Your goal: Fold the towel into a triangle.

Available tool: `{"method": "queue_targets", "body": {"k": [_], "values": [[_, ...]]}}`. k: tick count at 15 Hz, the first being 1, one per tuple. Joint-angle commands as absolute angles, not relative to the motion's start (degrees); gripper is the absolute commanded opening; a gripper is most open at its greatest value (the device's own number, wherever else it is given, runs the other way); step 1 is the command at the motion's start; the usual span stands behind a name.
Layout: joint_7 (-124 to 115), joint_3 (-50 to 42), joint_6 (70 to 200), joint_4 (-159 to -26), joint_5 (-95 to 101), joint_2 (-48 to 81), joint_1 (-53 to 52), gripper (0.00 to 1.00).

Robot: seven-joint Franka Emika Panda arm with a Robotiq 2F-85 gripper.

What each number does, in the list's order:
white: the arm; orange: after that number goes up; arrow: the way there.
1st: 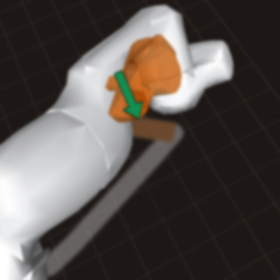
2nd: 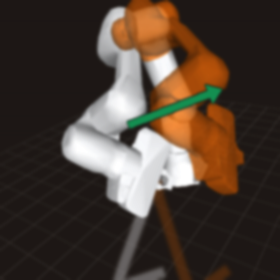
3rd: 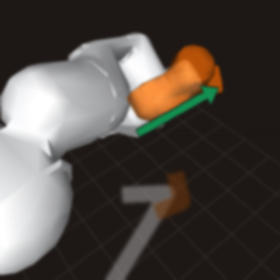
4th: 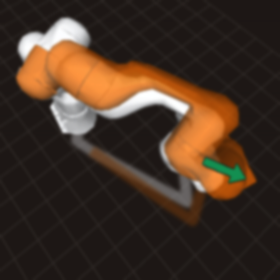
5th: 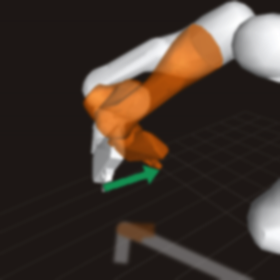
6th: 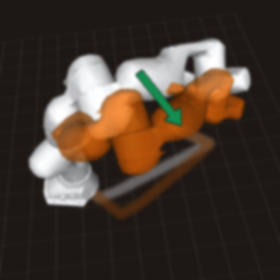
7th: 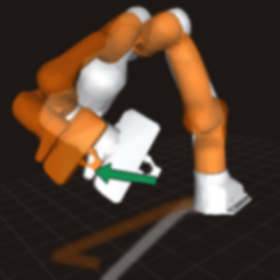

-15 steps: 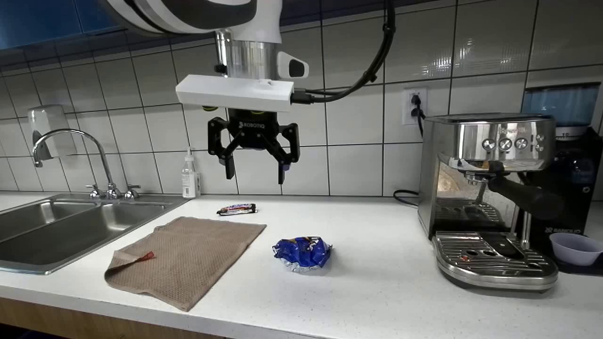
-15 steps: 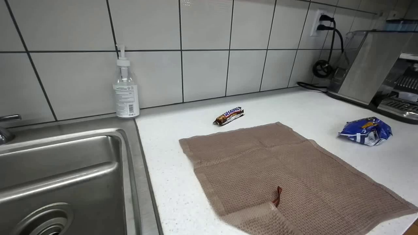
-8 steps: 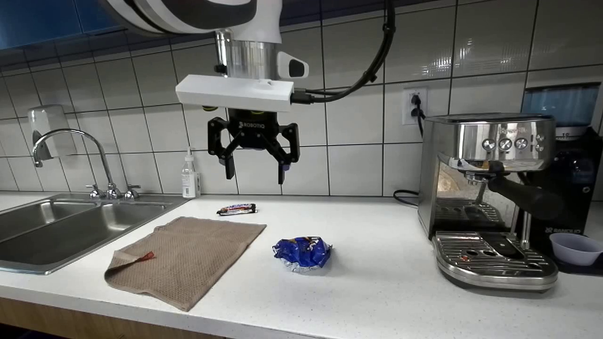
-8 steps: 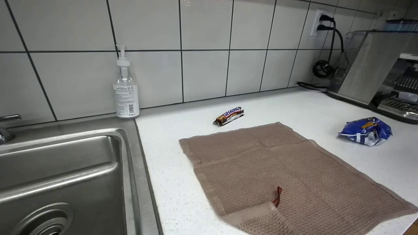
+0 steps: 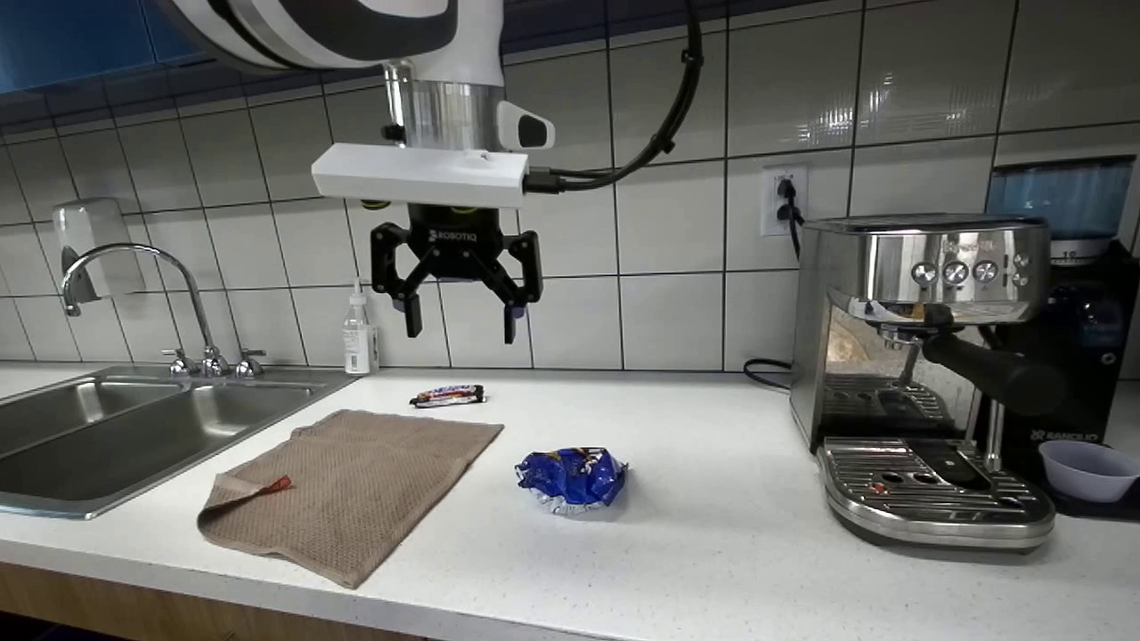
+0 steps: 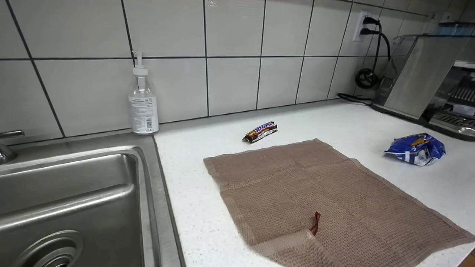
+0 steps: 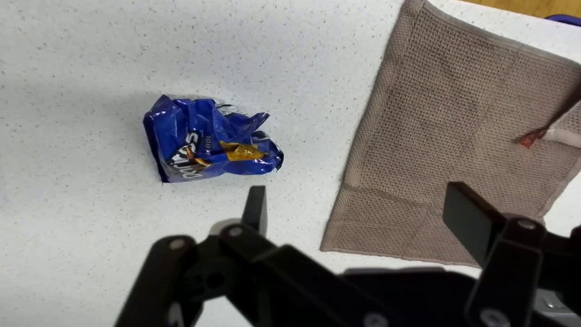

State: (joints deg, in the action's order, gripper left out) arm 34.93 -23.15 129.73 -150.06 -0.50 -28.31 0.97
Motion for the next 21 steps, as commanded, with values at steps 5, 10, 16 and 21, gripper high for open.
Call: {"method": "queue_targets", "body": {"k": [5, 10, 16, 21], "values": [[38.28, -18.65, 130.12, -150.98, -5.18, -28.02, -2.24, 1.00], [40.02, -16.60, 130.03, -150.97, -7.18, -27.49, -4.89, 1.00], [40.81, -13.81, 129.95, -150.20, -7.13, -26.01, -7.29, 1.00], [40.77, -10.82, 131.24, -150.17, -7.19, -25.03, -9.27, 1.00]]}}
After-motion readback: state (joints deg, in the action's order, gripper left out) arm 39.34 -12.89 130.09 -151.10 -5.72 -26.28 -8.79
